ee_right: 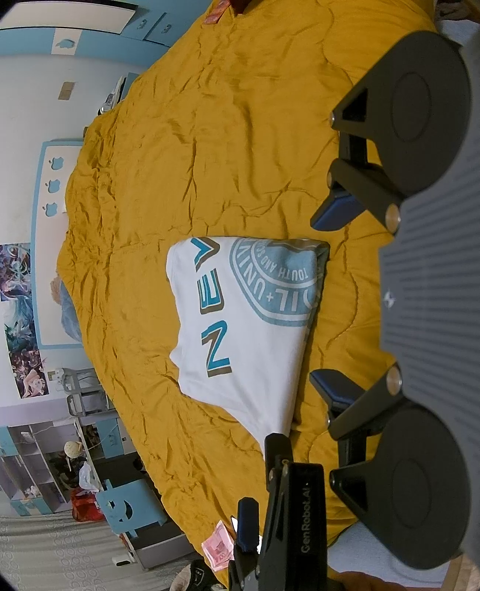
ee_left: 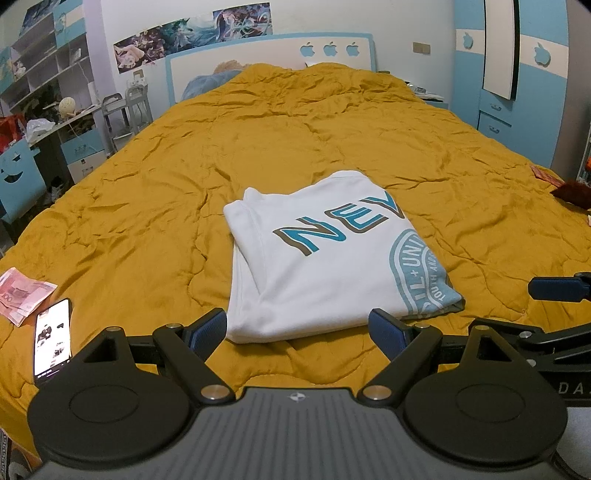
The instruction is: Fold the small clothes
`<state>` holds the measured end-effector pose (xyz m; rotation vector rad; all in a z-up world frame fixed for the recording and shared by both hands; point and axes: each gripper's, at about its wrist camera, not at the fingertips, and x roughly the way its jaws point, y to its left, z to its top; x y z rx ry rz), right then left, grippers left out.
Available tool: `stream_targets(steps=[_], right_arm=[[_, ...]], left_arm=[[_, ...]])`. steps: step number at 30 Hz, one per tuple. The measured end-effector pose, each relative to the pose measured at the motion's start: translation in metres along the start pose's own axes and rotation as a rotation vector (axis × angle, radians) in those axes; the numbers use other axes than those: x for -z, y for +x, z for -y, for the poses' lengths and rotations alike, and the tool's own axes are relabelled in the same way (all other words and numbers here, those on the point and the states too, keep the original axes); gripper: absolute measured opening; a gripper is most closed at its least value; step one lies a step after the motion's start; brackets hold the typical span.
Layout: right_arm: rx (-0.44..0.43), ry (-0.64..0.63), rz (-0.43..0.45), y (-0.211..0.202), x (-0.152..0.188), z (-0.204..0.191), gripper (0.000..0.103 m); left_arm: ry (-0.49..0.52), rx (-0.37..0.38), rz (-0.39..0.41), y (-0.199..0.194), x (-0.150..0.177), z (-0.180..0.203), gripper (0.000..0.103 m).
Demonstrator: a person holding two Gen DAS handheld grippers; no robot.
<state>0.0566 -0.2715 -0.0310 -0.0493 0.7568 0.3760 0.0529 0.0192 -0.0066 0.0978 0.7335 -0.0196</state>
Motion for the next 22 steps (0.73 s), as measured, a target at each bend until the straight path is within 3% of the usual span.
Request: stream_targets(steps=[22], right_arm=[[0.003, 0.008, 0.005, -0.0007, 0.002, -0.0038, 0.077]], left_arm=[[0.019, -0.007, 0.02, -0.0043, -0.0012, 0.0062, 0.101]])
